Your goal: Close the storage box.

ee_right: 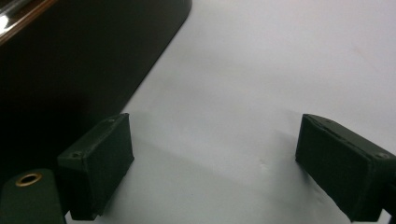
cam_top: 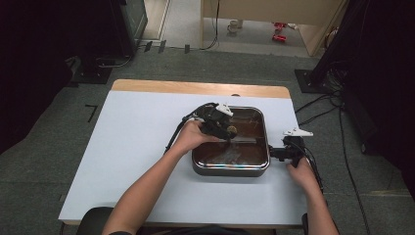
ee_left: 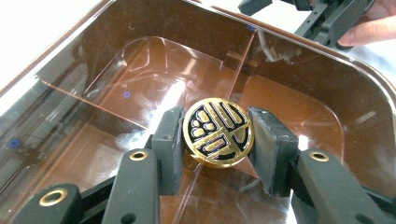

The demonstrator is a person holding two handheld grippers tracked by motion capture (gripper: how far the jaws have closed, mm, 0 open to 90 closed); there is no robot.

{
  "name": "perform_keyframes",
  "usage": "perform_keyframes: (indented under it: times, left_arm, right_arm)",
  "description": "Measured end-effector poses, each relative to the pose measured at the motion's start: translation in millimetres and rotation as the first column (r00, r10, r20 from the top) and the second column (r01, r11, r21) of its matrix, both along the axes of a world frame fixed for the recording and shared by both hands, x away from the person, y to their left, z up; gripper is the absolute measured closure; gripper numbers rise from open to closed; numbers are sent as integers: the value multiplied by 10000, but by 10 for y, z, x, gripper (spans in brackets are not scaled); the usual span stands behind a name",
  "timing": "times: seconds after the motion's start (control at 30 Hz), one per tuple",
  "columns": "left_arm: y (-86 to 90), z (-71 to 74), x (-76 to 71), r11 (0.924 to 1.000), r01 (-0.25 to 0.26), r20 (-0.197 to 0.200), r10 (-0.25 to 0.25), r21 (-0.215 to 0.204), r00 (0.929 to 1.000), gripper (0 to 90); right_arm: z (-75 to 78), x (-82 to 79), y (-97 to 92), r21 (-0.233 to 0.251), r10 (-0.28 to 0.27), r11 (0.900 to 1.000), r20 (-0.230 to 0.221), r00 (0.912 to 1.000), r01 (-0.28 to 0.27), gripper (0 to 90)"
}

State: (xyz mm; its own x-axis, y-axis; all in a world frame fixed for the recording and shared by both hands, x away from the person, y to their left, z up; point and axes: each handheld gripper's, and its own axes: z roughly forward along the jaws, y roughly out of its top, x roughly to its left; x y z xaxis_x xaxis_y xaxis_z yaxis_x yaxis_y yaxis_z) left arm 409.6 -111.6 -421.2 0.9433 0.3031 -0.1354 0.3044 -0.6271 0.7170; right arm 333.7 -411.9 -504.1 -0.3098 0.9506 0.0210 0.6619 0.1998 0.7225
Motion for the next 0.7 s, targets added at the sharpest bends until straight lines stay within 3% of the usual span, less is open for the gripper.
perform_keyframes:
  times: [0.23, 0.43, 0.63, 0.7]
  left_arm:
    - [73, 90, -2, 9998, -204, -117, 204, -9, 9997, 420]
    - [183, 159, -75, 9985, -516, -30, 515, -172, 9987, 400]
    - [301, 166, -145, 9941, -1040, -153, 1035, -317, 9945, 350]
    - [390, 171, -187, 9908, -1241, -296, 1226, -534, 9920, 342]
  right_arm:
    - [0, 4, -7, 71, -4, 10000, -53, 10000, 4, 106]
    - [1, 2, -4, 54, -9, 10000, -40, 10000, 10, 106]
    - [0, 2, -4, 47, -10, 10000, -24, 10000, 10, 105]
    - [0, 2, -4, 50, -8, 10000, -29, 10000, 9, 105]
